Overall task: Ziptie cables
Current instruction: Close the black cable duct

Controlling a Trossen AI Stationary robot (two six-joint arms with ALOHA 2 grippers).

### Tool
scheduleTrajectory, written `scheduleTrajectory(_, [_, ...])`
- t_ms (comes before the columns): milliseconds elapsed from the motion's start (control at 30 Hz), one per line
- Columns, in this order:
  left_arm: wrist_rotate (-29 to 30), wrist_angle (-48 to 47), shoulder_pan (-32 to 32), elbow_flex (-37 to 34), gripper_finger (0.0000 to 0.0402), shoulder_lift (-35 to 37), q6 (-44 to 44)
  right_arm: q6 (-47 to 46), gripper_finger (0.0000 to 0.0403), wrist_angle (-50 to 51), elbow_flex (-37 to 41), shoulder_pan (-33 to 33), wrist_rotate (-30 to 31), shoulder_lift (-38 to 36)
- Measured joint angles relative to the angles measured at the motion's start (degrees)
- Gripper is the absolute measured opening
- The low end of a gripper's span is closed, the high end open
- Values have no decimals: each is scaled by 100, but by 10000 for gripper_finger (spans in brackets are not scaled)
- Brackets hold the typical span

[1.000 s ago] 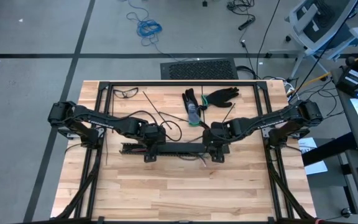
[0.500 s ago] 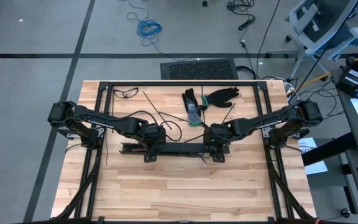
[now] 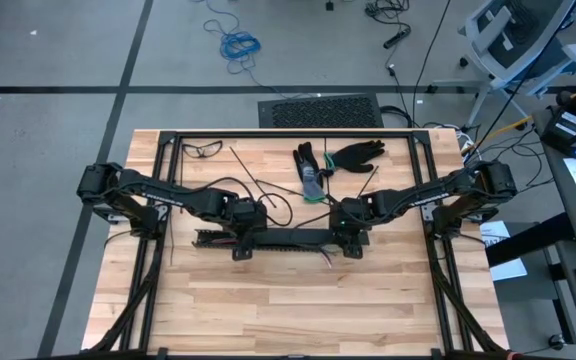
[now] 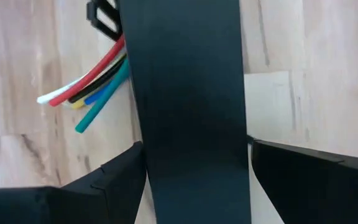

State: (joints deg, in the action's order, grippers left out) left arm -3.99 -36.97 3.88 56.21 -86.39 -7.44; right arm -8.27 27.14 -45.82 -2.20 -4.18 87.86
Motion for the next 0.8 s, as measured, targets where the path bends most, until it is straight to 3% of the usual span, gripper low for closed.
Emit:
scheduleTrajectory(200, [-3,0,1,0,229,0,21,-71,270,8,2,-1,-48,-1])
scheduleTrajectory(467, [20,7,0,0,229,0,48,-109,225,50,-2,-4,-66,-7])
scheduleTrajectory(800, [113,-199,-2,0,229,0,427,-410,231,156,-126,-79,-61,-9])
